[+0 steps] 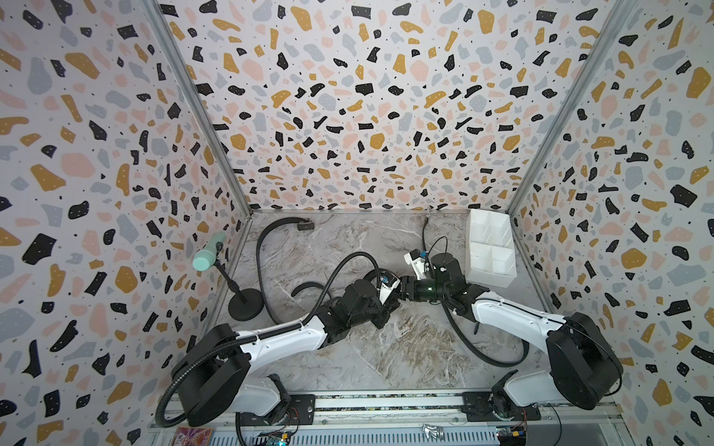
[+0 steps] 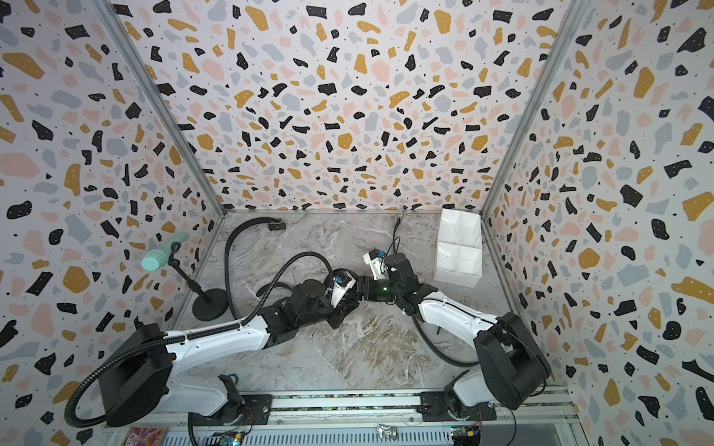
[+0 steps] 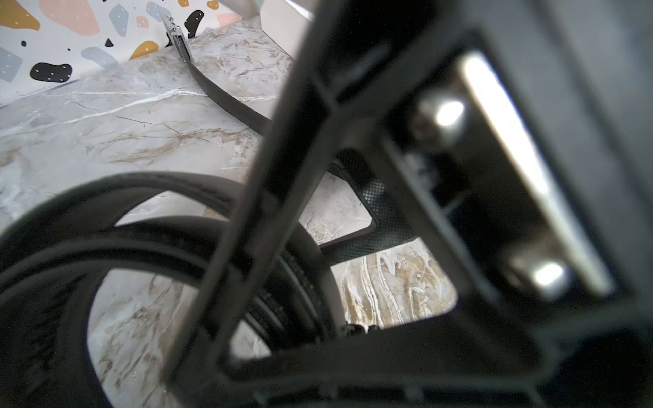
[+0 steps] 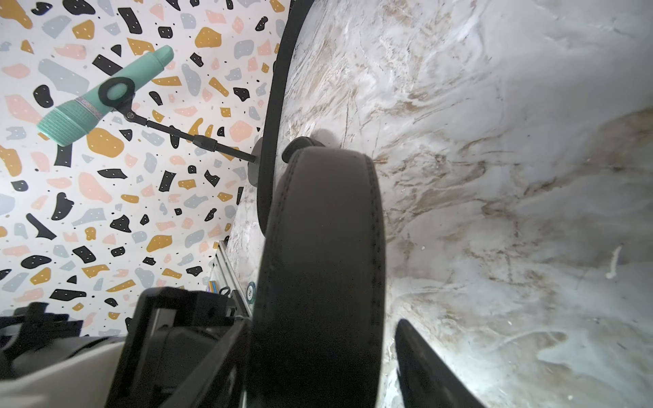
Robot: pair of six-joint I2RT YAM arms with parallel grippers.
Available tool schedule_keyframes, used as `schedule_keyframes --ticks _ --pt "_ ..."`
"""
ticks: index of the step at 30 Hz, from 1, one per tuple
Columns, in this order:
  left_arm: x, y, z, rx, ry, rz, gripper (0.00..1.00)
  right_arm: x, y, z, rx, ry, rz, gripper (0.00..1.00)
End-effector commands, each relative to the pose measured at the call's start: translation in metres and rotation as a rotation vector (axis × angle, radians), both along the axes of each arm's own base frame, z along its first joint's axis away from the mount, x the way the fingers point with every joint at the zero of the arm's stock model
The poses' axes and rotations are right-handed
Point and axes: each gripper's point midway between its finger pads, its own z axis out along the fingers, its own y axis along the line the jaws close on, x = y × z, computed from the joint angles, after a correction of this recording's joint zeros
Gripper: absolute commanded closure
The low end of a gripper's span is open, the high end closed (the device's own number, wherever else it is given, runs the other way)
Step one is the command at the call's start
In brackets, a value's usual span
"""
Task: Place the belts into the storage roll
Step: Pick up the belt from the center of the board.
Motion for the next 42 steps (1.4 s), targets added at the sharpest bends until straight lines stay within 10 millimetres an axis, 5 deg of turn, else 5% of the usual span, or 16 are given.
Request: schedule_keyframes --ticks 1,14,22,24,26,28,42 --pt "0.003 -0.010 0.023 -0.062 -0.073 -0.035 1.00 0.007 0.006 0.017 0.012 -0.059 0.003 0.37" --pt "0.008 -0.005 0.020 -0.045 -0.079 0.005 1.00 -0.003 0.013 0.009 -0.022 -0.045 0.007 0.59" --pt "0.007 -0.005 0.015 -0.035 -0.065 0.002 1.00 -0.001 0.011 0.011 -0.025 -0.051 -0.008 0.83" --pt "0.008 -0.004 0.014 -0.031 -0.063 0.004 1.00 -0.002 0.012 0.010 -0.019 -0.045 -0.004 0.78" --pt "0.008 -0.004 0.014 -0.030 -0.063 0.009 1.00 -0.003 0.012 0.012 -0.009 -0.043 -0.007 0.60" --pt "0.008 -0.003 0.012 -0.028 -0.060 0.013 1.00 -0.001 0.010 0.017 0.011 -0.044 -0.035 0.54" --pt "0.008 0.001 0.009 -0.022 -0.062 0.029 1.00 -0.006 0.006 0.017 0.062 0.015 -0.074 0.55"
